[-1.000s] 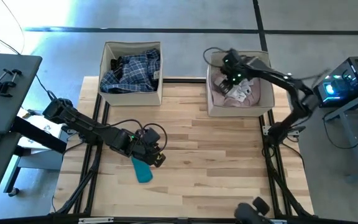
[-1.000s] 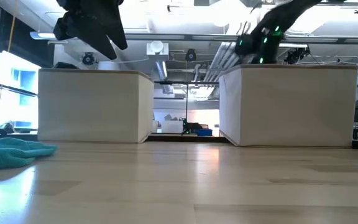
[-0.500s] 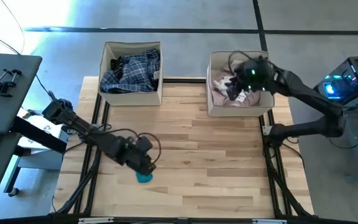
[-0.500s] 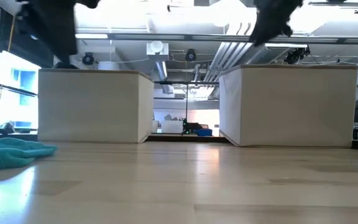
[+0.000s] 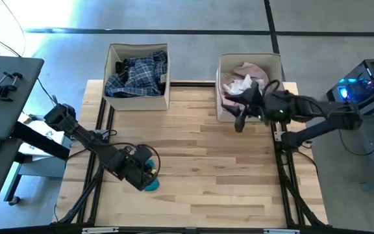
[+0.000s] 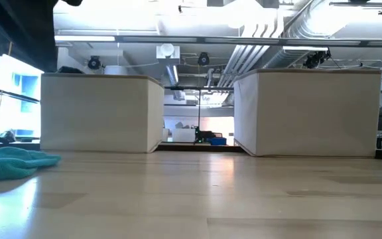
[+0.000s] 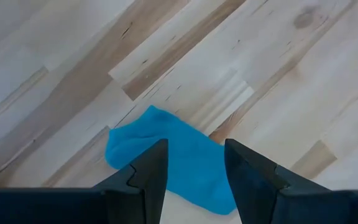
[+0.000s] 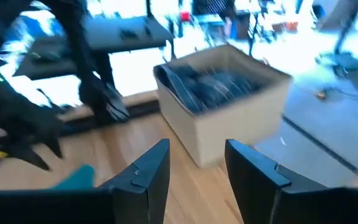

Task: Sort clothes
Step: Put the blue sock into the right laundry organizer

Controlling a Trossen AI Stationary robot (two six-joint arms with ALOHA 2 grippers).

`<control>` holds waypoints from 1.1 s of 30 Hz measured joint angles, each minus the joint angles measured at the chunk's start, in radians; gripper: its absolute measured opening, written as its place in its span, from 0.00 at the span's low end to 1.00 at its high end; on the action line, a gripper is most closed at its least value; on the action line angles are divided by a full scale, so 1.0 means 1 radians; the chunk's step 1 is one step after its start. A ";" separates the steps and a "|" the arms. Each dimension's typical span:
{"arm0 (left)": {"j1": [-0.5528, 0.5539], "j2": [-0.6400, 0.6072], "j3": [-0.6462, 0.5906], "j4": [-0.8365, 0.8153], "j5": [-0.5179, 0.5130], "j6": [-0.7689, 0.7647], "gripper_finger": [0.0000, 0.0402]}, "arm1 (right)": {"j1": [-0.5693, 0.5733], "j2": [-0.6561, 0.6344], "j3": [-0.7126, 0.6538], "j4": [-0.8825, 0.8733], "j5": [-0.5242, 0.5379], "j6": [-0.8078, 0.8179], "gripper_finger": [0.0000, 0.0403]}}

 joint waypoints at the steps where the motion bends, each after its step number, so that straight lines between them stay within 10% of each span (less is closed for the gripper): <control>1: 0.000 0.001 0.000 0.000 -0.008 -0.002 0.36 | 0.028 0.000 0.000 0.026 0.013 -0.014 0.36; 13: 0.000 0.015 -0.107 0.034 0.096 -0.107 0.36 | 0.190 0.000 -0.313 0.522 -0.048 0.041 0.36; 22: -0.009 0.018 -0.411 0.464 0.197 -0.137 0.35 | 0.191 0.000 -0.334 0.545 -0.092 0.066 0.36; 33: -0.004 0.056 -0.498 0.633 0.105 -0.104 0.05 | 0.190 0.000 -0.333 0.496 -0.225 -0.007 0.36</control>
